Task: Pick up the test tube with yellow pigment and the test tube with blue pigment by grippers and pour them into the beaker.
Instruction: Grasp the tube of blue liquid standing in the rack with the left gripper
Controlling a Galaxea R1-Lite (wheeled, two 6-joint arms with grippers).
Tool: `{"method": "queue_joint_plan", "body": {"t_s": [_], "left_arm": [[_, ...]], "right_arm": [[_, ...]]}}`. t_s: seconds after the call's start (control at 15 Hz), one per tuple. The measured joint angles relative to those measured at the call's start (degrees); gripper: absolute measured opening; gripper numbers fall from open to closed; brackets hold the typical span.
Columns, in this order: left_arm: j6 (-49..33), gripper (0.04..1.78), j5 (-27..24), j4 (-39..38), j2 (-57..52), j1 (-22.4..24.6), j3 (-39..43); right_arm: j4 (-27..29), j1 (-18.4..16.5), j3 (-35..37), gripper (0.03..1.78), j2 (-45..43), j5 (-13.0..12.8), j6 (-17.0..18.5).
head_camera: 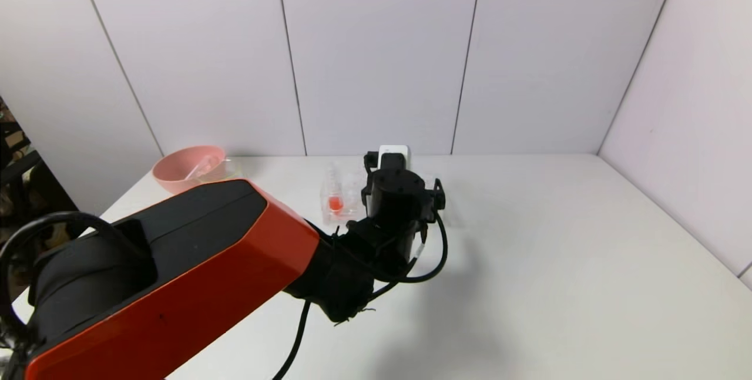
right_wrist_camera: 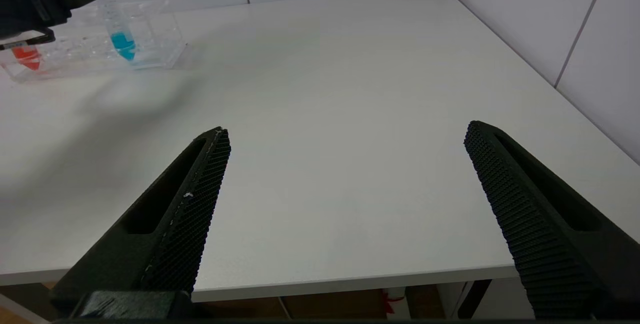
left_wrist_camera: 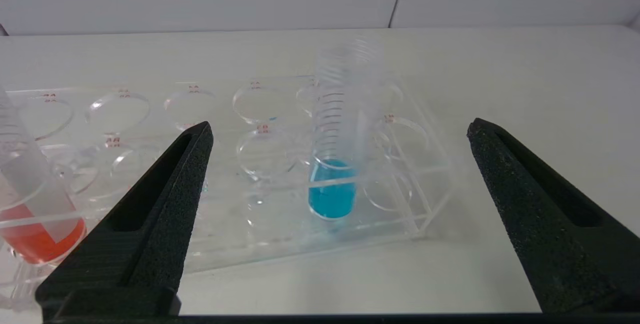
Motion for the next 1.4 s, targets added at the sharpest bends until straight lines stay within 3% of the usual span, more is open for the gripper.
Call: {"method": "queue_joint_plan", "body": {"t_s": [0.33, 1.07, 1.2, 1.4], "left_arm": [[1.60, 1.78, -0.62, 1.84, 3.78, 2.99, -5.62], [1.65, 1.76, -1.45, 5.62, 7.35, 3.32, -12.29], [1.62, 1.67, -1.43, 6.12, 7.57, 3.28, -12.48], [1.65, 1.33, -1.43, 6.23, 7.80, 3.15, -12.53]], "right_arm": [[0.00, 0.00, 0.00, 1.71, 0.00, 0.00, 0.00], [0.00, 0.00, 0.00, 1.71, 0.00, 0.02, 0.00], [0.01, 0.00, 0.00, 1.71, 0.00, 0.00, 0.00], [0.00, 0.00, 0.00, 1.71, 0.00, 0.00, 0.00]]}}
